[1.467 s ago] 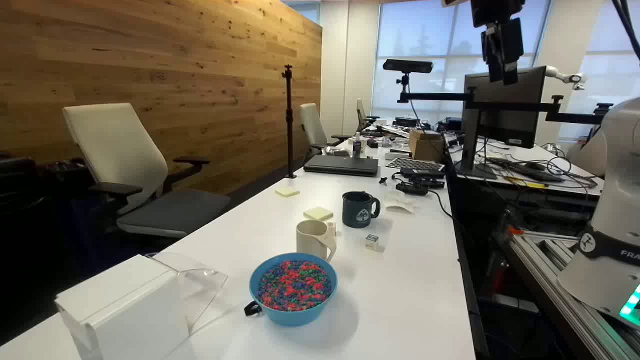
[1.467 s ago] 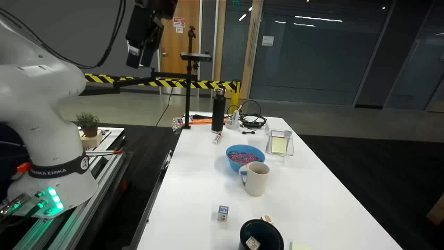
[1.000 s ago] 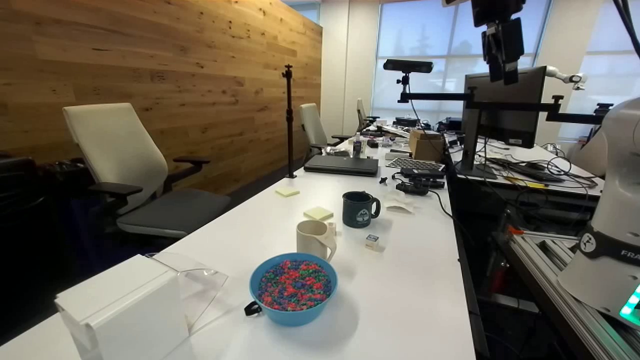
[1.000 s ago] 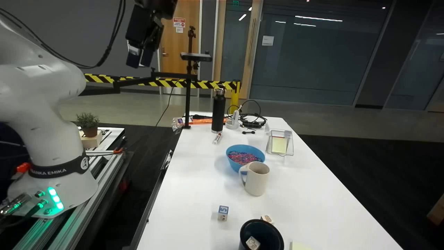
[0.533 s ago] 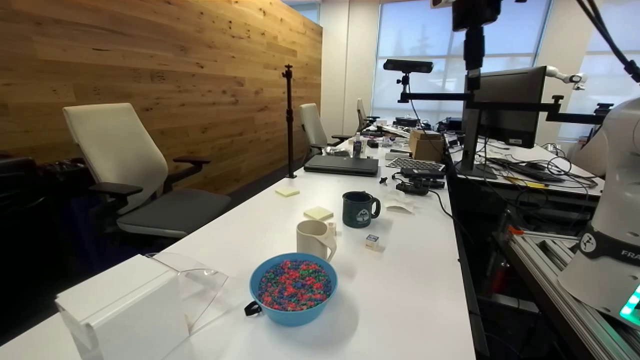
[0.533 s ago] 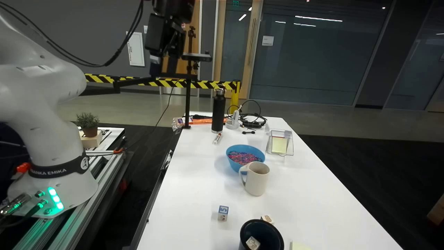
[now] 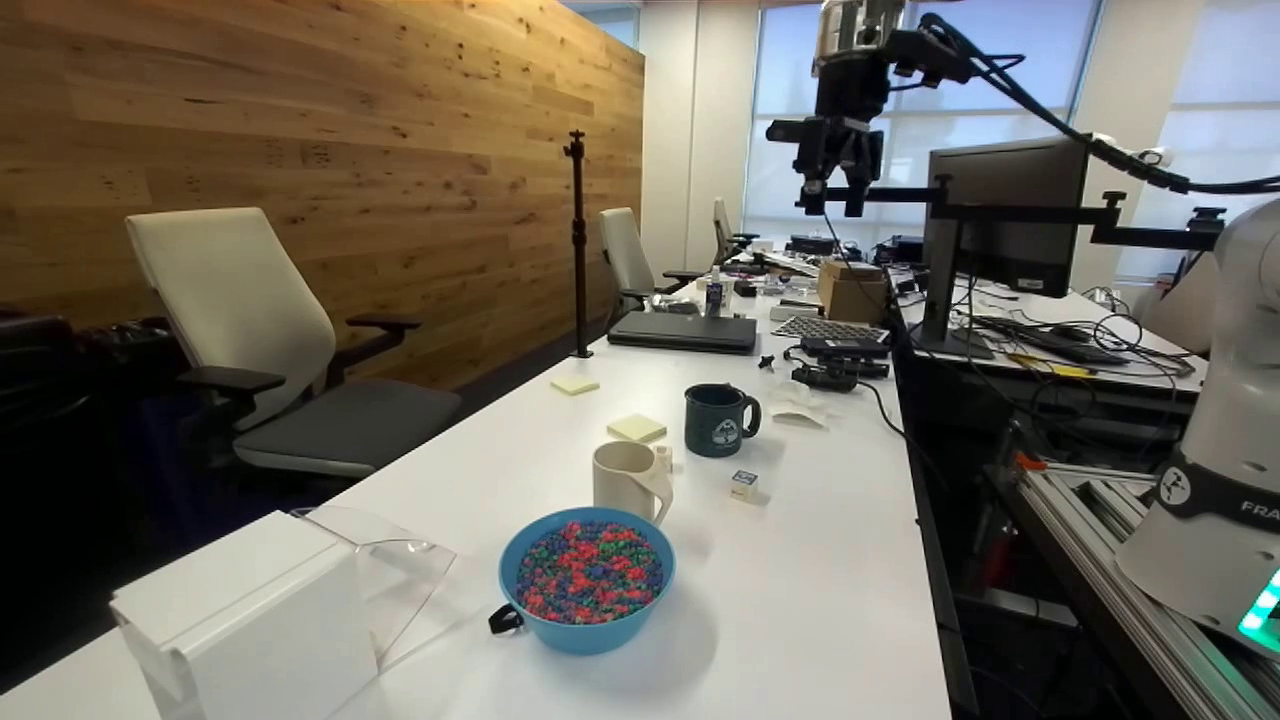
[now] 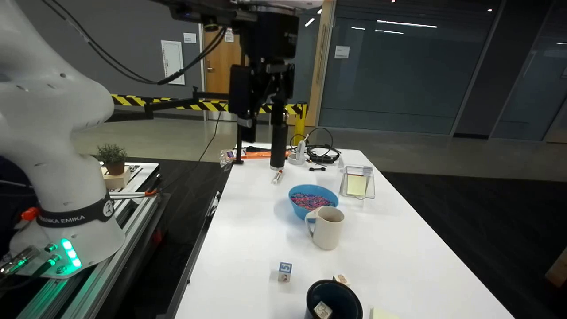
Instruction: Use the paper towel to wipe the surface
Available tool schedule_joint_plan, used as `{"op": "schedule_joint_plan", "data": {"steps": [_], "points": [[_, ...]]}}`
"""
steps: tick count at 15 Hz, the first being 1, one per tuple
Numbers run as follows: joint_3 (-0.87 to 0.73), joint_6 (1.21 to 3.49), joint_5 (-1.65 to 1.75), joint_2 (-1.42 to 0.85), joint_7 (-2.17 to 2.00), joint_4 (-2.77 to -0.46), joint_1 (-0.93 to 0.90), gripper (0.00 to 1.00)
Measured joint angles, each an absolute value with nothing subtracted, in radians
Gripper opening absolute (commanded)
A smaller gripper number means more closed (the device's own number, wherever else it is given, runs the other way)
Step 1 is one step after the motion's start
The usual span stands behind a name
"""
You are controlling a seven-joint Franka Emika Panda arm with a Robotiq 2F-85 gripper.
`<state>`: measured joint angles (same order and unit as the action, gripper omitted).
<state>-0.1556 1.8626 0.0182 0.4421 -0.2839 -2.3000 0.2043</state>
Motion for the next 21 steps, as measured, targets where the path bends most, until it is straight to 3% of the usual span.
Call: {"op": "schedule_joint_plan", "data": {"steps": [11,21], "points": [[-0.185,2.152,-0.003,0.258,-0.493,-2.236,0.312,1.00],[-0.179,2.113,0.028,0.221,-0.535,-2.196,0.308,1.00]]}}
